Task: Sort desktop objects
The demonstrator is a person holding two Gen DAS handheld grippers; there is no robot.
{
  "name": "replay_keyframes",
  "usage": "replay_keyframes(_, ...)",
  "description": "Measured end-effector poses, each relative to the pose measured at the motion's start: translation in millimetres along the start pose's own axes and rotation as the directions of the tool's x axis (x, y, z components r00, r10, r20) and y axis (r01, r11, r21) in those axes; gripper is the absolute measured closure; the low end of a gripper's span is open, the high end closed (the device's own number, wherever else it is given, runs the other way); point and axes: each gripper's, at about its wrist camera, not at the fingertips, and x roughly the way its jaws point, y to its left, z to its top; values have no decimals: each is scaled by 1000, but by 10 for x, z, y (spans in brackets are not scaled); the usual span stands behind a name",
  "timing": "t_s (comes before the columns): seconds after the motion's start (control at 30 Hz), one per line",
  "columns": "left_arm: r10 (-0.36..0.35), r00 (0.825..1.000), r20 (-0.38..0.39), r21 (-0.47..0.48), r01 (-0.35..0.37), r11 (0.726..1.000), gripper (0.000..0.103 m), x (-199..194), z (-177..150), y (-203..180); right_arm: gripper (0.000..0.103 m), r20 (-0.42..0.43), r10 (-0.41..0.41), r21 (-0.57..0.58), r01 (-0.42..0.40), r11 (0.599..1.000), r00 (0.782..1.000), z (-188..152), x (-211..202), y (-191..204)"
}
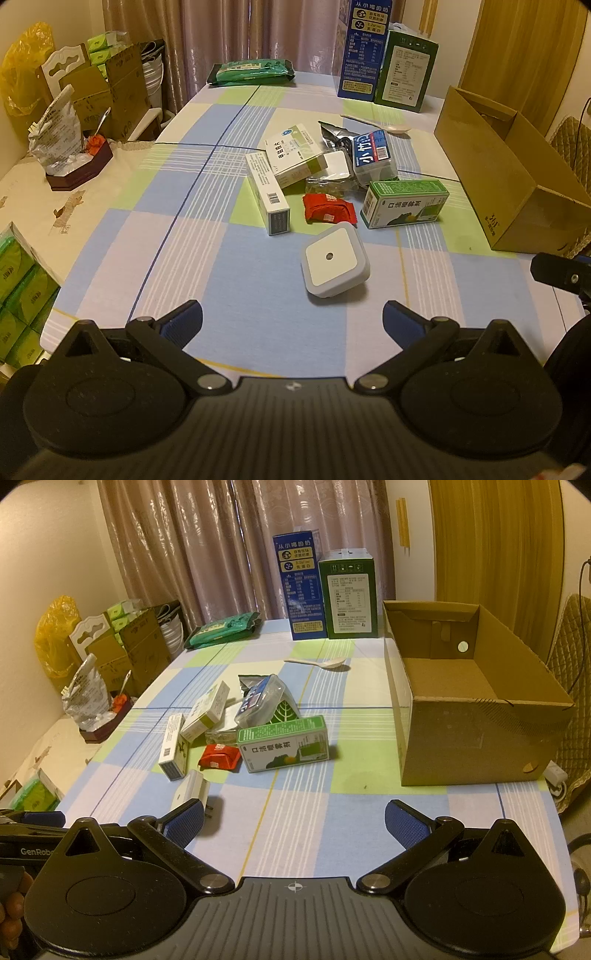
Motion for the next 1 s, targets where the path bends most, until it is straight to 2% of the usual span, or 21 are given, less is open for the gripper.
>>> replay_keyframes(1.0, -27, 999, -17, 12, 27, 1000, 1, 14, -7, 23, 2, -5, 6, 2, -6, 1000, 1000, -6, 8, 0)
